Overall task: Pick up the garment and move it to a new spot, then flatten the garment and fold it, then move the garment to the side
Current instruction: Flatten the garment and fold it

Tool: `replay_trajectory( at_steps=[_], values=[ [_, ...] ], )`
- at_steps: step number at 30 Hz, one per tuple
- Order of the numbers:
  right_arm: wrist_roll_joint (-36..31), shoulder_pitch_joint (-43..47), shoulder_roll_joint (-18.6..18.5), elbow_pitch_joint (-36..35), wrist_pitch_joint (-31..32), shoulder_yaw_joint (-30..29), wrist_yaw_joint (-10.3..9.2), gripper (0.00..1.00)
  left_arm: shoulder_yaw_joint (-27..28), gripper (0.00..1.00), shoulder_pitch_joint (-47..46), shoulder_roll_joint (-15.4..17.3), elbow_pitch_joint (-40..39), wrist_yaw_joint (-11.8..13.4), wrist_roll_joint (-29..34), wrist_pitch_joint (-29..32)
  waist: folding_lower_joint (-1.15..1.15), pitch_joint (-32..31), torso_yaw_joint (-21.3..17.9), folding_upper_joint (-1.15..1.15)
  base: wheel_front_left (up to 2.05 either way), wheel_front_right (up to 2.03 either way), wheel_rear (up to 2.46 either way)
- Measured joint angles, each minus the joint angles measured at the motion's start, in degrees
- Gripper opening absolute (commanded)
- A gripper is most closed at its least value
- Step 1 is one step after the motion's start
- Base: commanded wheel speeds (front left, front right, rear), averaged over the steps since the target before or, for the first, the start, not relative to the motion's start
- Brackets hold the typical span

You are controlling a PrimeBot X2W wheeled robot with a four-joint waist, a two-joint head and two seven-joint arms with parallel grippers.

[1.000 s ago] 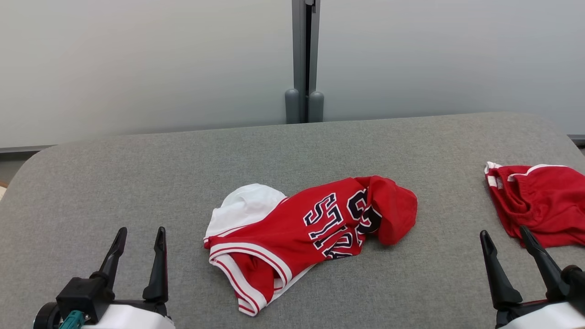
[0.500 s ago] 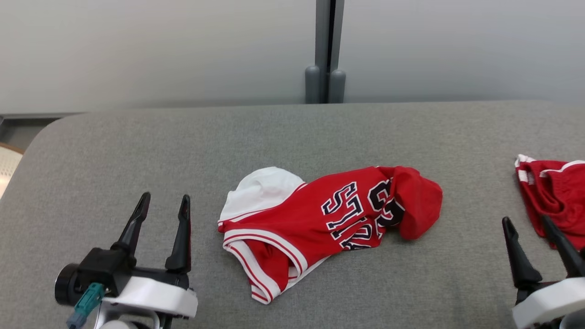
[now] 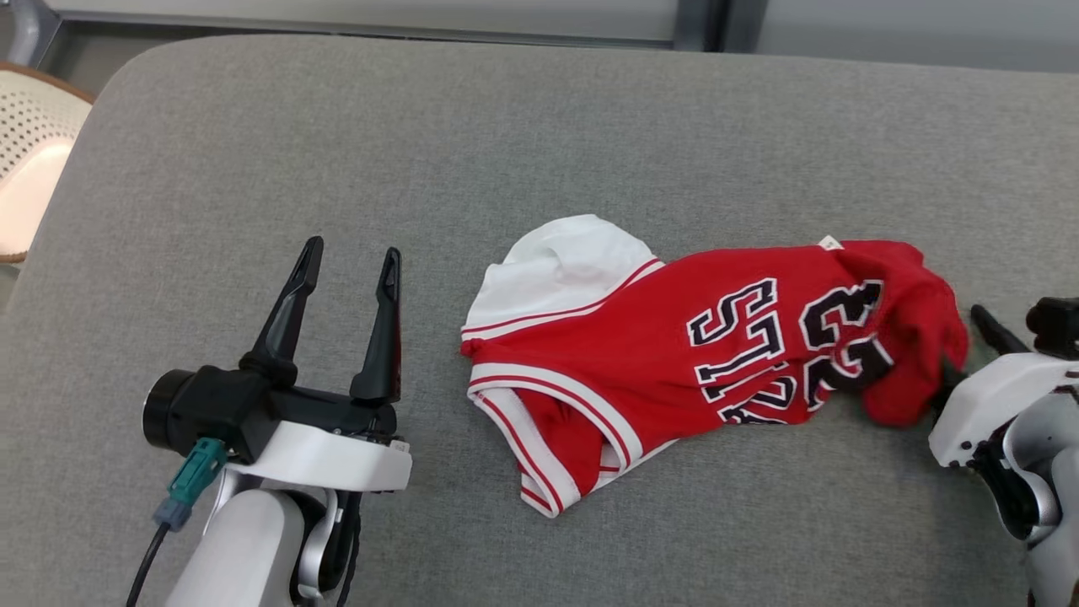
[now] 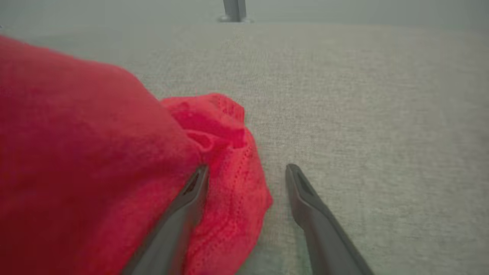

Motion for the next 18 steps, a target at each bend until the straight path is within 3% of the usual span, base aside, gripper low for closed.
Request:
replay_trajectory(
  at_steps=[2,3,4,5,11,18],
  values=[
    [1.6,-1.8,-0.5,3.6,3.0,2.4,-0.01,1.0,-0.2,1.0,-0.6,-0.4,0.6,-0.4,0.3,-0.2,0.0,0.8,1.0,0.0,0.0,0.0,0.0],
    [2.4,-2.8,-1.0,4.4,3.9,3.2,-0.02,0.56,-0.2,1.0,-0.7,-0.4,1.0,-0.6,0.3,-0.3,0.0,1.1,1.3,0.0,0.0,0.0,0.0],
    [3.2,-3.7,-1.5,5.4,4.8,3.7,-0.01,0.35,-0.3,1.0,-1.0,-0.6,1.2,-0.7,0.3,-0.3,0.0,1.3,1.6,0.0,0.0,0.0,0.0],
    [3.9,-4.3,-1.9,5.7,5.6,4.6,-0.02,0.0,-0.2,1.0,-1.1,-0.6,1.4,-0.7,0.3,-0.5,0.0,1.4,1.8,0.0,0.0,0.0,0.0],
    [5.0,-4.8,-3.5,3.8,2.5,6.7,0.07,0.0,0.6,1.0,-1.6,-0.8,1.9,-0.9,0.6,-0.7,0.0,1.0,1.2,0.0,0.0,0.0,0.0],
    [3.1,-5.2,-5.1,-4.5,-3.6,6.8,0.05,0.0,1.6,1.0,-1.5,-0.7,1.5,-0.9,1.3,-0.8,0.0,0.0,-0.9,0.0,0.0,0.0,0.0]
  ],
)
